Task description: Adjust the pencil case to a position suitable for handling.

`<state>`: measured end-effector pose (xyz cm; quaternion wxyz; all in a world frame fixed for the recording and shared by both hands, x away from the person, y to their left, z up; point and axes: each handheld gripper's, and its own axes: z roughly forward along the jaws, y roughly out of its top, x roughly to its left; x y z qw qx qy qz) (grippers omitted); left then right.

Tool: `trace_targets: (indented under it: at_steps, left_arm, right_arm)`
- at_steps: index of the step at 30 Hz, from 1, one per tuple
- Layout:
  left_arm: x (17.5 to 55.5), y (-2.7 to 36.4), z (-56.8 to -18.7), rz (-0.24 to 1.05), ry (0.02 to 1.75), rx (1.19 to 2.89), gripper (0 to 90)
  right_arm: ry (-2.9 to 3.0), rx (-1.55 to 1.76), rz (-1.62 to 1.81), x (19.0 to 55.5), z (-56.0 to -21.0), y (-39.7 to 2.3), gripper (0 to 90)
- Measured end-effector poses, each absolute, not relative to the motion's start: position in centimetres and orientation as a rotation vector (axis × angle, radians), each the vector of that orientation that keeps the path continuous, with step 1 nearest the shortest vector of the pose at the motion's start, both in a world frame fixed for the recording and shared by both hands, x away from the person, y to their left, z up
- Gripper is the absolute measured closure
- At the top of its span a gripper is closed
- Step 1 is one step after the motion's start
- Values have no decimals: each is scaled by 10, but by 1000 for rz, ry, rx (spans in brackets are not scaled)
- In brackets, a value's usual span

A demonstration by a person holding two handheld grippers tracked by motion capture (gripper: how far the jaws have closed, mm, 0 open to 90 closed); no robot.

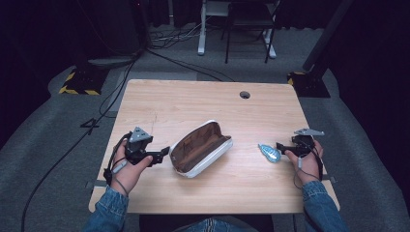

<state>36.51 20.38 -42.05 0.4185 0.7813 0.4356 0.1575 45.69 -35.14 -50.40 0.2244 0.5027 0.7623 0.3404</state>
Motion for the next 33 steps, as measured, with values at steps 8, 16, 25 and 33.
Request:
trace_targets:
  at_steps: [8,16,25,33]
  left_arm:
    - [368,183,-421,348,1052,1972,201]
    - [380,161,-435,327,1047,2027,203]
    - [396,151,-452,328,1069,2056,303]
    - [404,147,-459,295,1074,2043,461]
  right_arm:
    - [2103,1387,940,457,-504,-351,195]
    - [2103,1386,940,457,-504,-351,195]
    - [2103,1386,940,457,-504,-351,195]
    - [2103,1387,940,457,-504,-351,195]
